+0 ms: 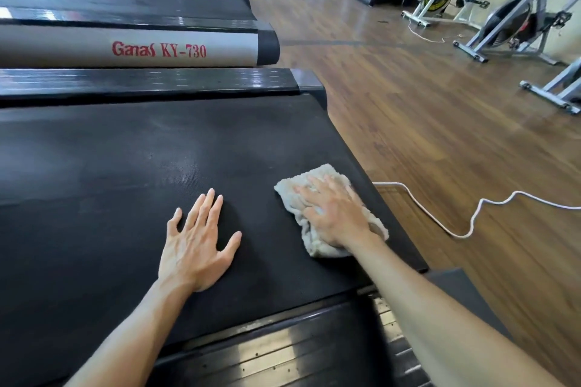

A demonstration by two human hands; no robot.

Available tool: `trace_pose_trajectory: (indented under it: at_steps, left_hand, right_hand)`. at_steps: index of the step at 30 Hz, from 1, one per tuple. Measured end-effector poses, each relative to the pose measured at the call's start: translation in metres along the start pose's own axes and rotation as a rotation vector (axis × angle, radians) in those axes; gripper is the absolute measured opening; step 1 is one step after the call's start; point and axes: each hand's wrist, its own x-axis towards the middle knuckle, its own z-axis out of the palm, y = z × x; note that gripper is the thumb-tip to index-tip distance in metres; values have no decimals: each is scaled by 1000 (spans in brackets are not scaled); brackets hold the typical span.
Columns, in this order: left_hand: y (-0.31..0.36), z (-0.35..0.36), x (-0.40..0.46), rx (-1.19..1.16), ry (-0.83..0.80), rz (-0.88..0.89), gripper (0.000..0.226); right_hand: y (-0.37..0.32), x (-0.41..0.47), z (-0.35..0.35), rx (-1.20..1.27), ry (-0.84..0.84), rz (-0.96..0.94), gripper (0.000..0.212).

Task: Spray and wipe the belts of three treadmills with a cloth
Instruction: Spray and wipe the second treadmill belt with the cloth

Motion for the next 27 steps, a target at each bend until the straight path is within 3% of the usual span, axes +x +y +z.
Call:
trace_pose_trajectory:
  at_steps: [5,11,15,19,23,27]
  left_hand:
    - [13,-12,16,-118,15,160,89]
    - [49,1,54,-136,-40,118,80]
    - [49,14,55,-26,-46,110,86]
    - [48,14,56,-29,-34,108,91]
    - [49,15,55,-34,-29,108,92]
    - [50,14,58,-20,-34,110,93]
  right_hand:
    - [14,-65,4,146,-59,-146,71]
    - [79,-29,-6,51,9,95,77]
    - [47,-2,-1,-79,40,30,57]
    - [33,-56,1,111,-63,-143,69]
    - [58,-59,-7,119,-34,-2,70]
    - [47,-11,-6,62,-7,119,52]
